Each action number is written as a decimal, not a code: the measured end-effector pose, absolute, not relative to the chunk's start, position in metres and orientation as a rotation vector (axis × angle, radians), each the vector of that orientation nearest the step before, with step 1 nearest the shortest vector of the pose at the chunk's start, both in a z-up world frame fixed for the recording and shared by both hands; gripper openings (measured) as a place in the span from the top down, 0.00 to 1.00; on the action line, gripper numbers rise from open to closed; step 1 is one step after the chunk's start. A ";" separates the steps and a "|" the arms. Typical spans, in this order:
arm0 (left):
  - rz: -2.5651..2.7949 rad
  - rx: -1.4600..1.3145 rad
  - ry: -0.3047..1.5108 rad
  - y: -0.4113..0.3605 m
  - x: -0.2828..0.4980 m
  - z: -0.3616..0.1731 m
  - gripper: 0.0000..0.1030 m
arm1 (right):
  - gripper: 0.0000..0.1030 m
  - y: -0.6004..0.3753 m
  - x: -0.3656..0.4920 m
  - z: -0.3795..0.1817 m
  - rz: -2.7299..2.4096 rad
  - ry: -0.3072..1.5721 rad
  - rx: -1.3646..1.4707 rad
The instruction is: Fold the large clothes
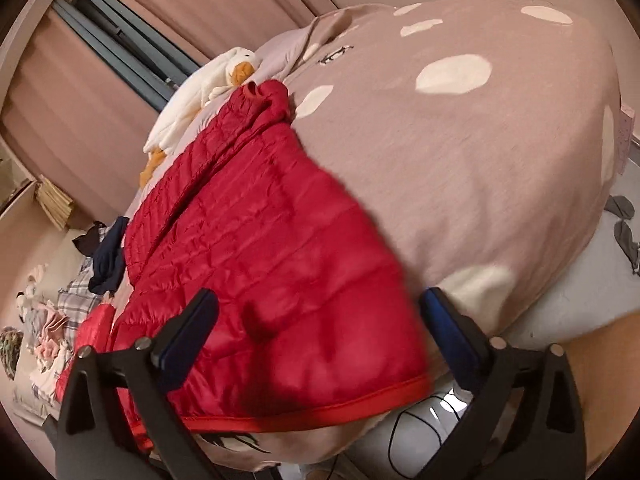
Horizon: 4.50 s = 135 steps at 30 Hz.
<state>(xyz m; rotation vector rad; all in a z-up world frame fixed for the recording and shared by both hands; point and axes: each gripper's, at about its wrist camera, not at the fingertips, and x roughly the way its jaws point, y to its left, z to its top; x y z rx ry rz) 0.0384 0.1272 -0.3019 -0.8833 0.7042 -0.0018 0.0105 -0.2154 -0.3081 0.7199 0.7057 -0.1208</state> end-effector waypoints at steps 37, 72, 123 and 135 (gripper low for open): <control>-0.163 -0.787 0.631 0.091 0.100 -0.314 0.75 | 0.53 -0.160 0.053 -0.315 -0.037 0.626 0.472; -0.029 -0.389 0.319 0.058 -0.011 -0.139 0.78 | 0.88 -0.192 -0.061 -0.149 0.090 0.272 0.425; -0.029 -0.338 0.608 0.049 0.228 -0.176 0.62 | 0.66 -0.181 0.190 -0.173 0.045 0.620 0.226; -0.021 -0.380 0.564 0.051 0.217 -0.167 0.15 | 0.31 -0.179 0.188 -0.172 0.047 0.601 0.245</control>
